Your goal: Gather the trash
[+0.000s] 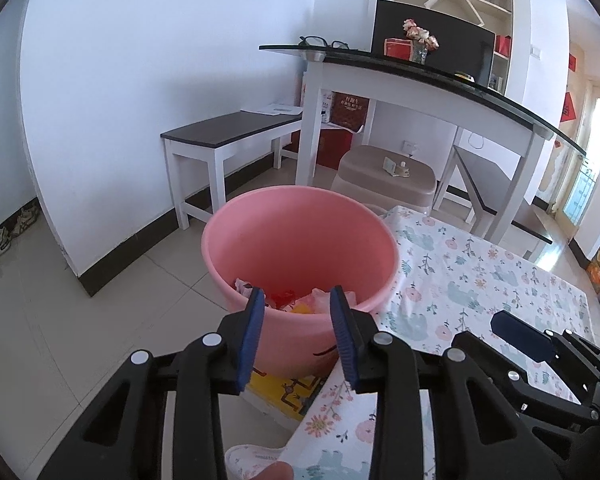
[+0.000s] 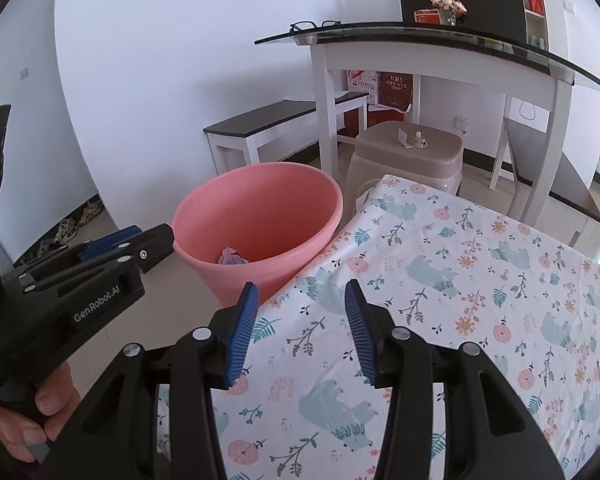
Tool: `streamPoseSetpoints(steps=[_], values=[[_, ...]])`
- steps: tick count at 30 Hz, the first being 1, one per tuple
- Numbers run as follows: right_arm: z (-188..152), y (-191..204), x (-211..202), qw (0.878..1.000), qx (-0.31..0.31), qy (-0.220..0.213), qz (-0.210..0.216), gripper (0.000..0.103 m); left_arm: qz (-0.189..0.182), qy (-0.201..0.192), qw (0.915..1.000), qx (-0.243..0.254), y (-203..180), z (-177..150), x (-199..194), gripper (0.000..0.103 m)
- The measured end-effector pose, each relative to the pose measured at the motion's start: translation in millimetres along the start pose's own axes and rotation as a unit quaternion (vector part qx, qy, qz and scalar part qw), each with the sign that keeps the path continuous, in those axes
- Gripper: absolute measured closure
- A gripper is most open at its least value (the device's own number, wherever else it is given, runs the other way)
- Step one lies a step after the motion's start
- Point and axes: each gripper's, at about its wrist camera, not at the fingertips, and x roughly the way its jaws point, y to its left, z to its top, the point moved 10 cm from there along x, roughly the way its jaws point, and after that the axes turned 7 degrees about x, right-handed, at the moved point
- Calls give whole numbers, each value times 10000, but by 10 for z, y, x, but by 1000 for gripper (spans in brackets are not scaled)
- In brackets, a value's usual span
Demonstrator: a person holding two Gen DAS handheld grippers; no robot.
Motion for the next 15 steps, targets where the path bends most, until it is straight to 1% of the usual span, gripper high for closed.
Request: streamPoseSetpoints(steps=[15], values=[[19, 1, -199, 9998, -3, -203, 0, 57, -43, -80, 9999, 74, -81, -37, -149, 72]])
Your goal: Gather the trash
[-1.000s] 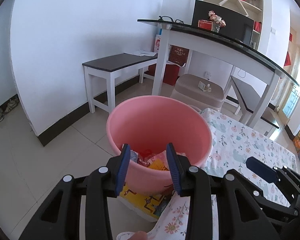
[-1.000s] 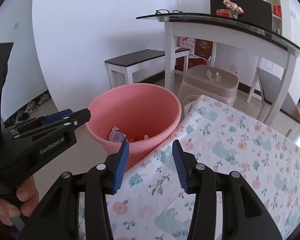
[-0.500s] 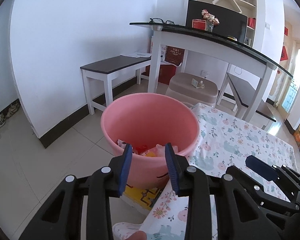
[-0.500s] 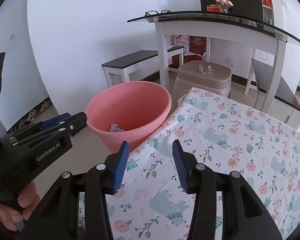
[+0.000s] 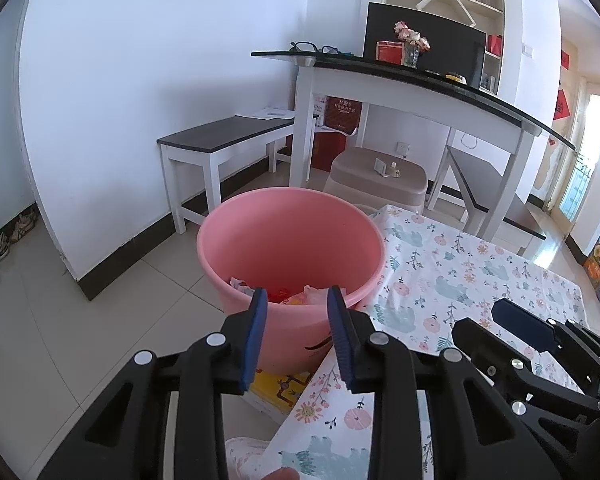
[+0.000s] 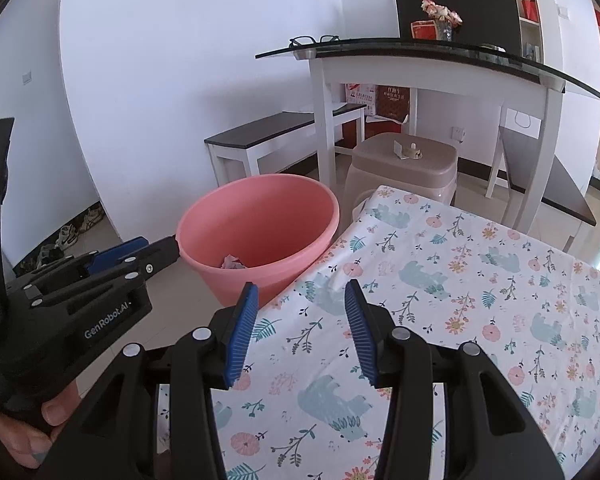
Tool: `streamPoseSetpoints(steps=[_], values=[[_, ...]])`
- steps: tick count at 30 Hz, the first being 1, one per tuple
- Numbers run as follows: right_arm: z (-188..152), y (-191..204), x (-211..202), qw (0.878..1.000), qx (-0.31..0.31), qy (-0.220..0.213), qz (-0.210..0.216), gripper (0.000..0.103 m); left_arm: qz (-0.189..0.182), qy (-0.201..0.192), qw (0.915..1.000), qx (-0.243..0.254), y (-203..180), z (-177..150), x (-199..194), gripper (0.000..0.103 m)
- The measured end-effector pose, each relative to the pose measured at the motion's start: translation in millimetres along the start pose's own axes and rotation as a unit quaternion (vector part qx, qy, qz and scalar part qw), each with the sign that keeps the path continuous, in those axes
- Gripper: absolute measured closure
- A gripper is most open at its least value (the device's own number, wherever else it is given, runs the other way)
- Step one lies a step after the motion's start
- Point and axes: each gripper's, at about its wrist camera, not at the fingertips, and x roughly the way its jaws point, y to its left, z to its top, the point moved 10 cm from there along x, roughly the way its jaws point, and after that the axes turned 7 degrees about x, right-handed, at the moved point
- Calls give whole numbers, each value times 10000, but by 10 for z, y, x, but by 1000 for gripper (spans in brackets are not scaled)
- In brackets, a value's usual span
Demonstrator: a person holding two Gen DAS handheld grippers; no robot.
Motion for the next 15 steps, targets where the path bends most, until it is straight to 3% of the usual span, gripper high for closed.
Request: streamPoseSetpoints(steps=[15], values=[[16, -13, 2, 10000, 13, -11, -20, 57, -23, -8, 10000, 22, -6, 2, -43, 73]])
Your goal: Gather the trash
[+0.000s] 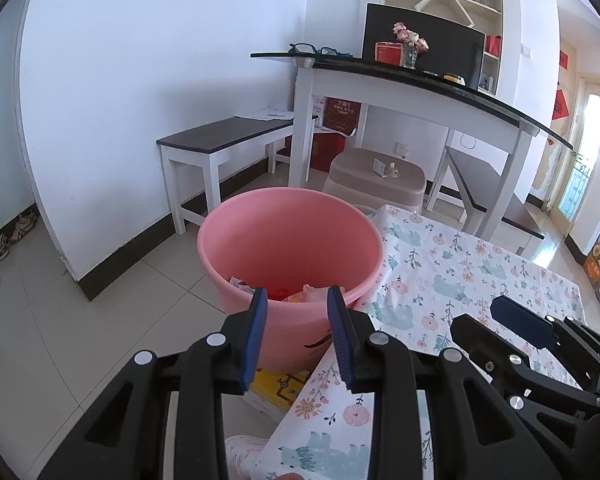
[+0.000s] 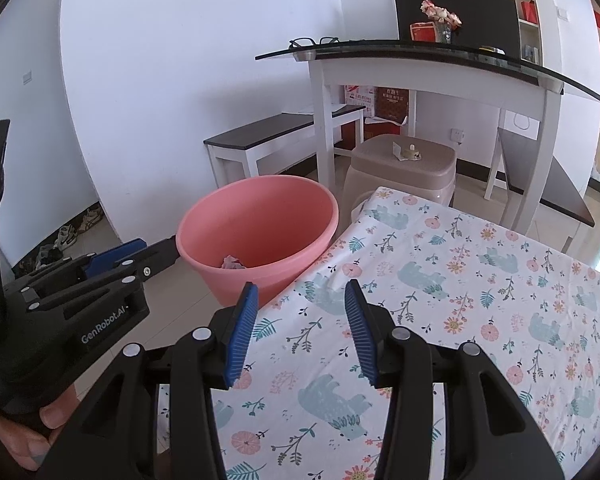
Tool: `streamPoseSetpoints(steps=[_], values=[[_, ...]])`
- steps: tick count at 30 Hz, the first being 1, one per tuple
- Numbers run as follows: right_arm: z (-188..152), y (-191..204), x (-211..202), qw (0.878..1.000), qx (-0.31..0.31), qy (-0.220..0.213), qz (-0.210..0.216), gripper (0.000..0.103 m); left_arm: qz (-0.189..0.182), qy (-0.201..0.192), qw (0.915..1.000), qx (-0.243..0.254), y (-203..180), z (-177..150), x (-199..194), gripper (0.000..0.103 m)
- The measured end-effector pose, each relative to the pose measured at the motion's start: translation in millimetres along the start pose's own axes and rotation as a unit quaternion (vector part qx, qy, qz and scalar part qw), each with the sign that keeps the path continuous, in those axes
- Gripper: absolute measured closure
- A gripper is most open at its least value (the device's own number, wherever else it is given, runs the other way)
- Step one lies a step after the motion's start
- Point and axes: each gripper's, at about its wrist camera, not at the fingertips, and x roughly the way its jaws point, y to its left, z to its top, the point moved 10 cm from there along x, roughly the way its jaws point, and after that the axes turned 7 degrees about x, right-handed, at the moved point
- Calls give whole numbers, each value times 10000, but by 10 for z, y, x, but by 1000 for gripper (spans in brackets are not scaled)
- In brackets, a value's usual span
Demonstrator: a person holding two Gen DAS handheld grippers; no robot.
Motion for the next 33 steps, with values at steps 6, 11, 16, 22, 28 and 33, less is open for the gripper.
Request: streamPoseSetpoints(steps=[6, 11, 16, 22, 28, 33], values=[[-6, -3, -1, 10000, 9, 8, -7, 57, -6, 15, 10000, 18, -10, -9, 11, 73], [-10, -4, 3, 10000, 11, 15, -8, 57, -5, 26, 10000, 48, -21, -17, 25, 73], [-10, -8, 7, 10000, 1, 13, -11, 57, 3, 38, 10000, 44, -30, -21, 44, 74], [-19, -6, 8, 10000, 8, 20, -10, 57, -1, 36, 10000, 55, -30, -21, 45, 74], [-18, -4, 11, 10000, 11, 20, -9, 57, 0, 40, 10000, 66, -34, -21, 46, 74], [-18, -3, 10, 10000, 4, 21, -15, 57, -6, 43, 9999, 90, -42, -20, 52, 74]])
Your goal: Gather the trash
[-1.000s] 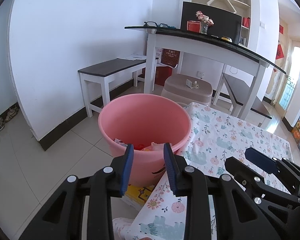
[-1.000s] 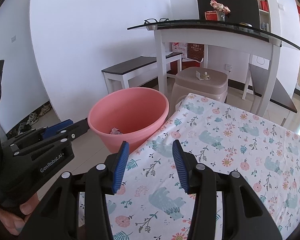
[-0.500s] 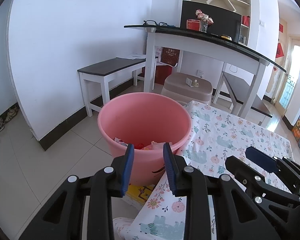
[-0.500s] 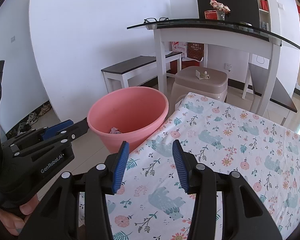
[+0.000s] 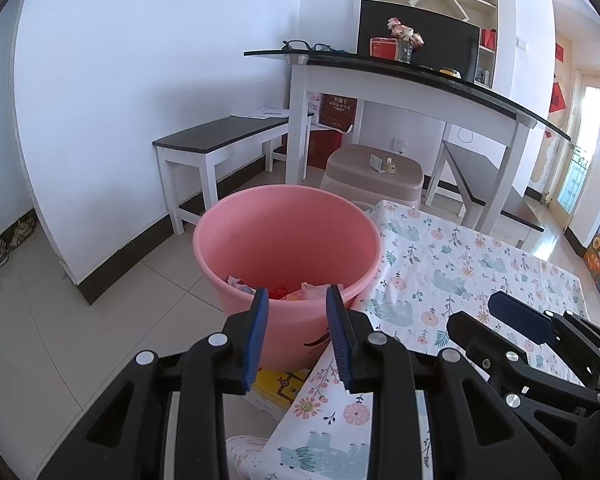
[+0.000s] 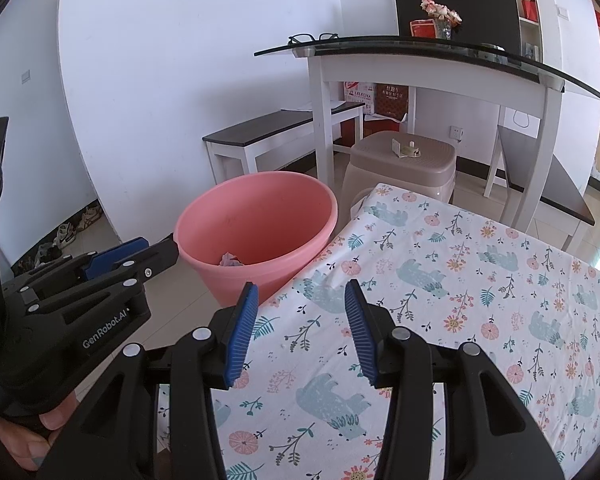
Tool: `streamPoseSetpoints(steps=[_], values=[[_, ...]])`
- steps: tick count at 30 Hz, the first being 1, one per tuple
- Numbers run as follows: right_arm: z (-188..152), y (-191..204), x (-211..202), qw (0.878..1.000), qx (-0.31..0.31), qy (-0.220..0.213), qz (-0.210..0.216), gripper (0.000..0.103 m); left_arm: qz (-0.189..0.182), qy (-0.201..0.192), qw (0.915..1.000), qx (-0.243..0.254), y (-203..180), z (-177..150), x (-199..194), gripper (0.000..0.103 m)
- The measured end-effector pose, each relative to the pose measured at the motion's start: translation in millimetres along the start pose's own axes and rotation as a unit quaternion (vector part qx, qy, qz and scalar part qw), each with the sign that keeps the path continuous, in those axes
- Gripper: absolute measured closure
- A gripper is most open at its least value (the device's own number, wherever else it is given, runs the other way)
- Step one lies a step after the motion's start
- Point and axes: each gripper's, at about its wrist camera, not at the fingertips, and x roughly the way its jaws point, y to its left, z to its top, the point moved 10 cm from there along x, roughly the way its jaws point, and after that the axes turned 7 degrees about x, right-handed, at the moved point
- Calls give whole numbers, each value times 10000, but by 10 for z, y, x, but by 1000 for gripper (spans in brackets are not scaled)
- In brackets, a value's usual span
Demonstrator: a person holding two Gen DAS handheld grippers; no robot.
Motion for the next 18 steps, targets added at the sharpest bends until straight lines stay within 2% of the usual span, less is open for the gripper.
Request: streamPoseSetpoints(steps=[18], values=[[3, 5, 0, 10000, 0, 6, -1, 57, -23, 3, 10000, 49, -32, -1, 9, 74]])
